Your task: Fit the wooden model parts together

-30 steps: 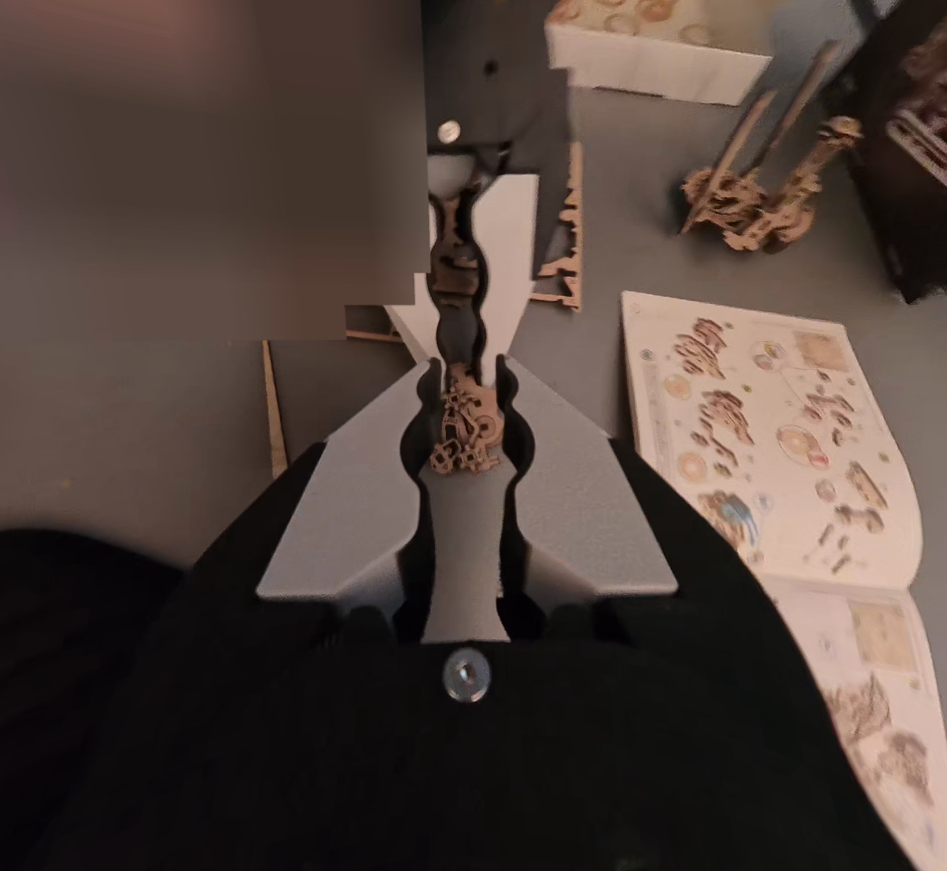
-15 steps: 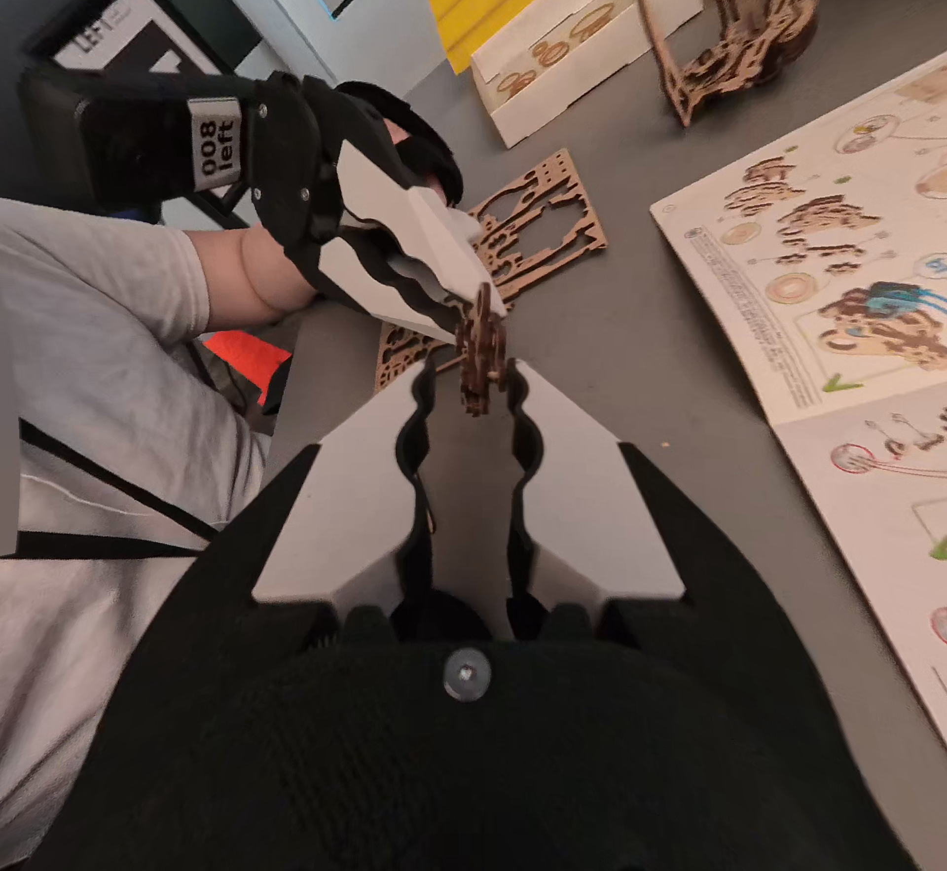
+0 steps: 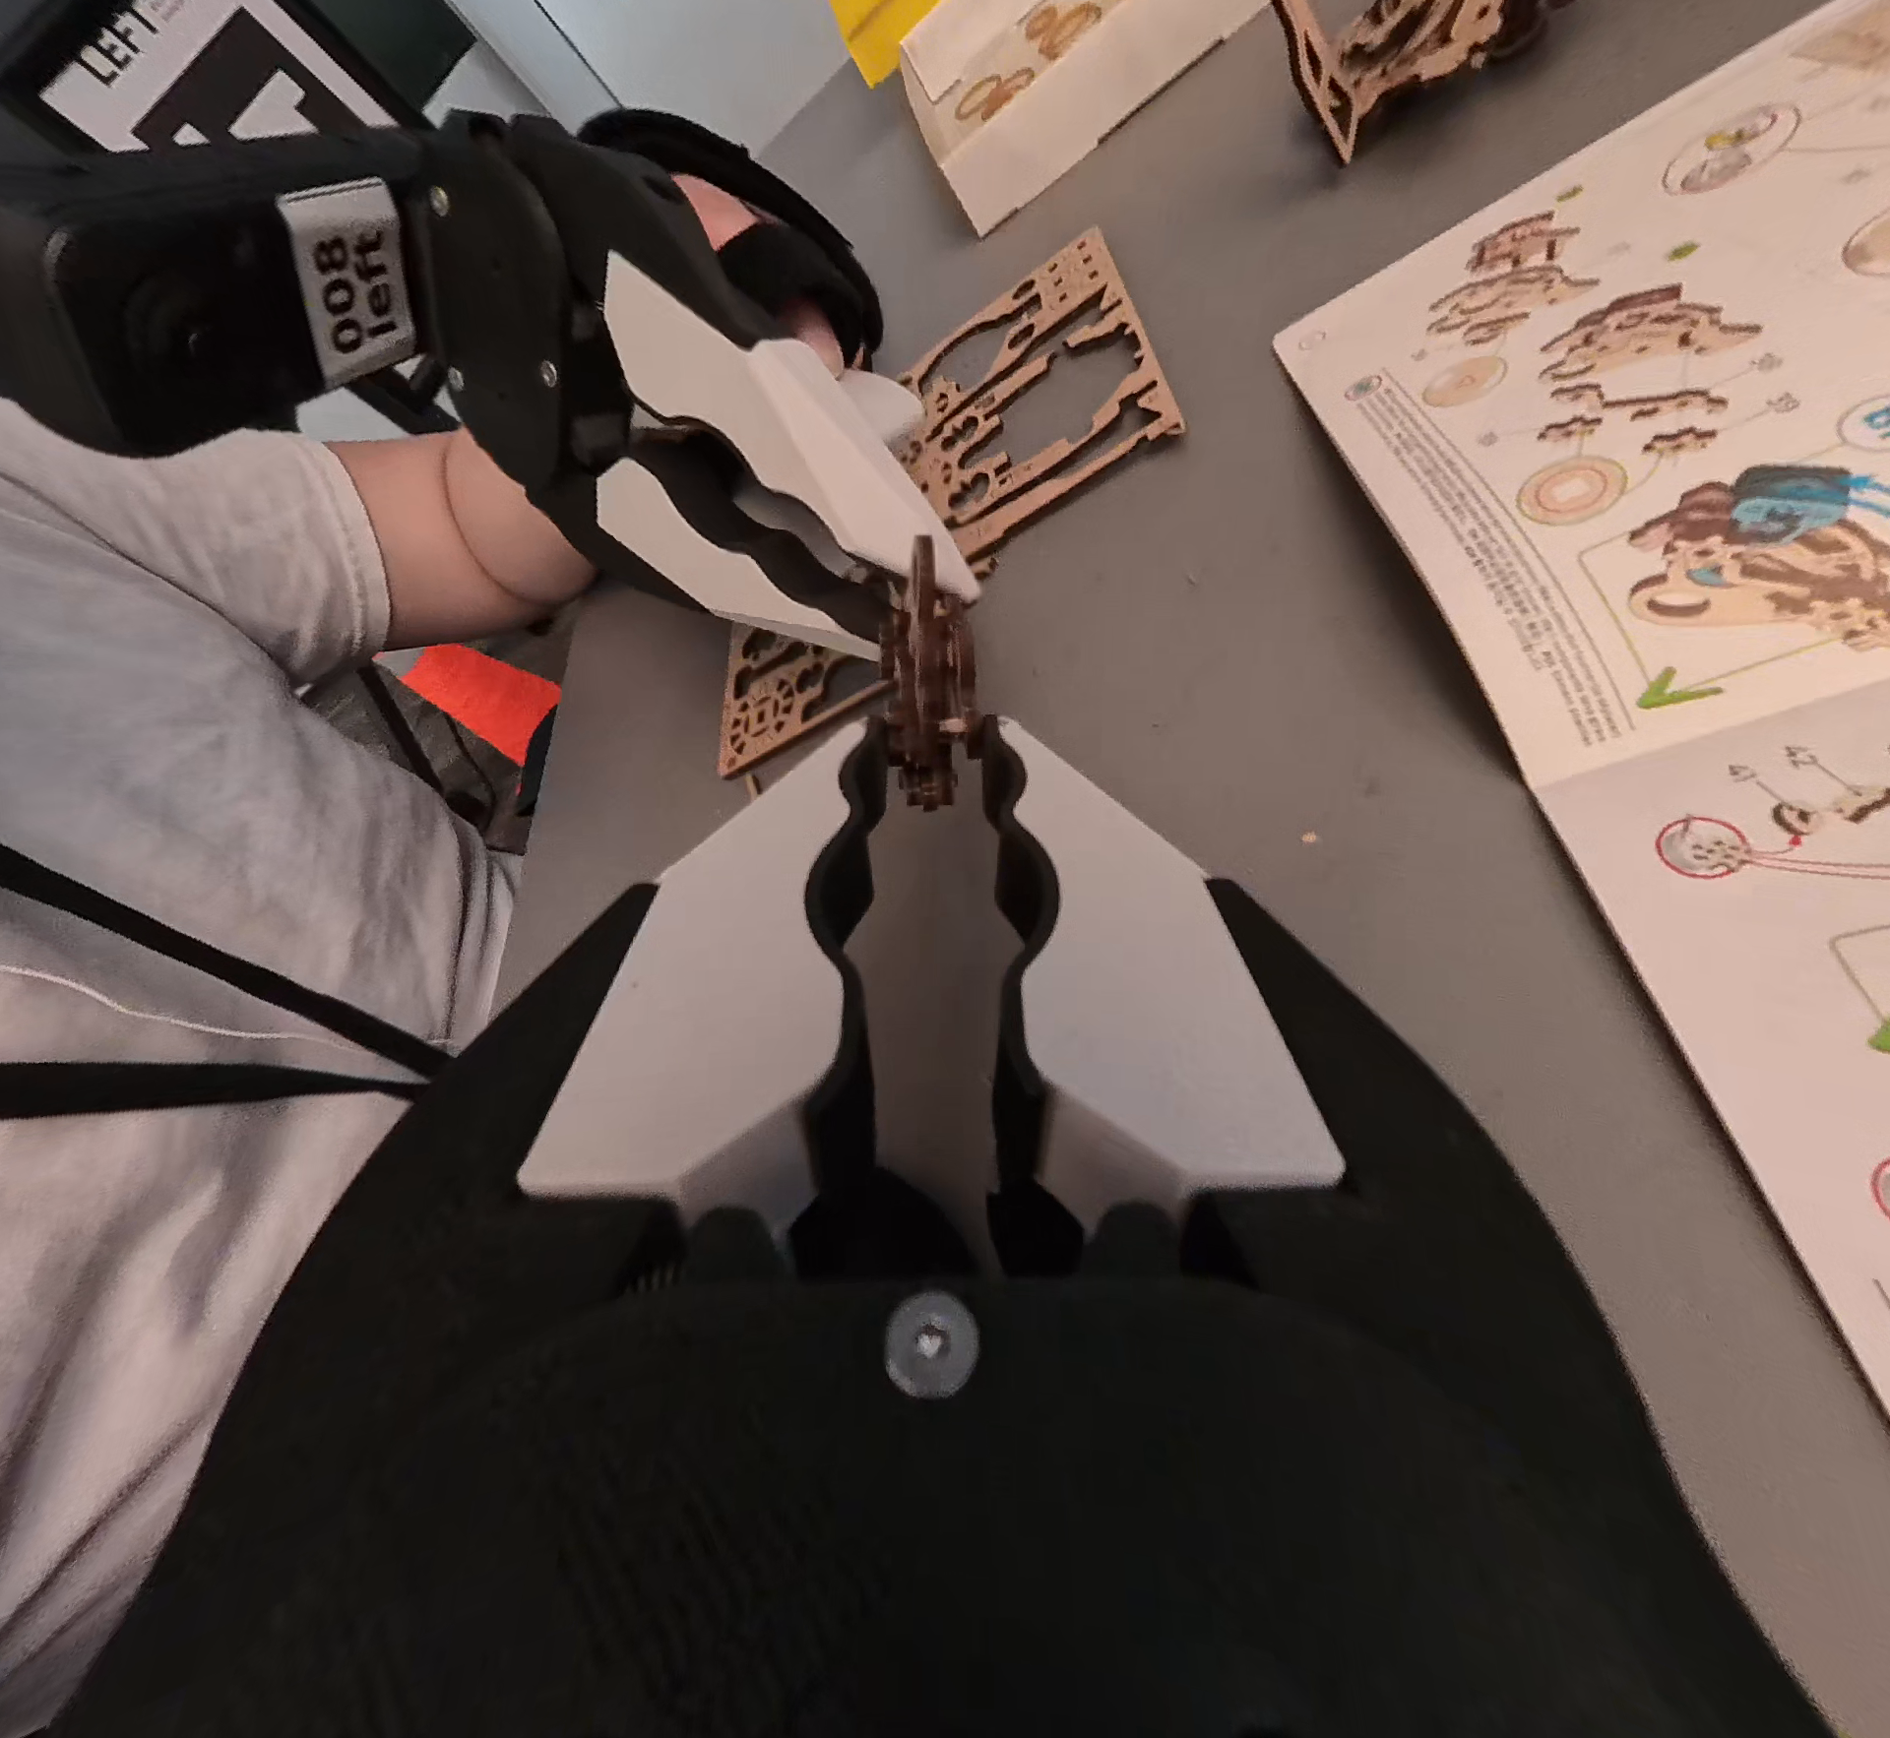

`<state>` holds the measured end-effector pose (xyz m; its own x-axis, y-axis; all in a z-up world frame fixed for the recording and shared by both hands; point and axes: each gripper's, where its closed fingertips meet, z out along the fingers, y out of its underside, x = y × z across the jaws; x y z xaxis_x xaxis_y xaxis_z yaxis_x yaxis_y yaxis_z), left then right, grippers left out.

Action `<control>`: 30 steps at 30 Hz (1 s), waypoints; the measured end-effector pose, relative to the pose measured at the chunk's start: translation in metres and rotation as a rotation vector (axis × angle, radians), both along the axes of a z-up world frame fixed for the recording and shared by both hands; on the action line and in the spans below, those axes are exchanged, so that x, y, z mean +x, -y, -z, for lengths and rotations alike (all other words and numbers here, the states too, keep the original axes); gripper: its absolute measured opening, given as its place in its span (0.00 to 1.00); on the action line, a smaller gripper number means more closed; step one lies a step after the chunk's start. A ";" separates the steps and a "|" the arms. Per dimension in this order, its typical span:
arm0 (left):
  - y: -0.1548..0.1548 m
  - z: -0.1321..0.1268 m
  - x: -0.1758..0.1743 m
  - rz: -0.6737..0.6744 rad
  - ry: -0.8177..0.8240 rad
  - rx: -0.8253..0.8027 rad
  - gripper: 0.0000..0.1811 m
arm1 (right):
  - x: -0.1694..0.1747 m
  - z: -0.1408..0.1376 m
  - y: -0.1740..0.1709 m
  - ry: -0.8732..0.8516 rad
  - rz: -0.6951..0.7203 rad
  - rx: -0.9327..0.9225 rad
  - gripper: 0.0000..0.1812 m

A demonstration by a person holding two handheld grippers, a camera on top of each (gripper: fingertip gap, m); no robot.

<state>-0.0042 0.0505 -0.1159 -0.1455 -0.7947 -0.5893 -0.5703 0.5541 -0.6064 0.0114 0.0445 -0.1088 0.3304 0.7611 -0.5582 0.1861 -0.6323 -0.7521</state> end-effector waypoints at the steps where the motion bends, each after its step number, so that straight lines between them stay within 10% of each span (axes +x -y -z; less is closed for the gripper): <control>1: 0.000 0.003 0.000 -0.003 -0.014 0.002 0.06 | 0.000 0.003 0.000 0.004 0.000 -0.006 0.09; 20: 0.002 0.011 0.000 -0.007 -0.065 0.038 0.06 | 0.002 0.009 0.004 0.007 -0.013 -0.093 0.10; 28: 0.000 0.004 0.002 -0.030 -0.001 0.002 0.07 | 0.006 0.000 -0.001 0.105 -0.002 0.113 0.09; 30: -0.003 0.002 0.002 -0.064 0.029 -0.092 0.22 | 0.008 -0.013 -0.004 0.106 -0.004 0.265 0.09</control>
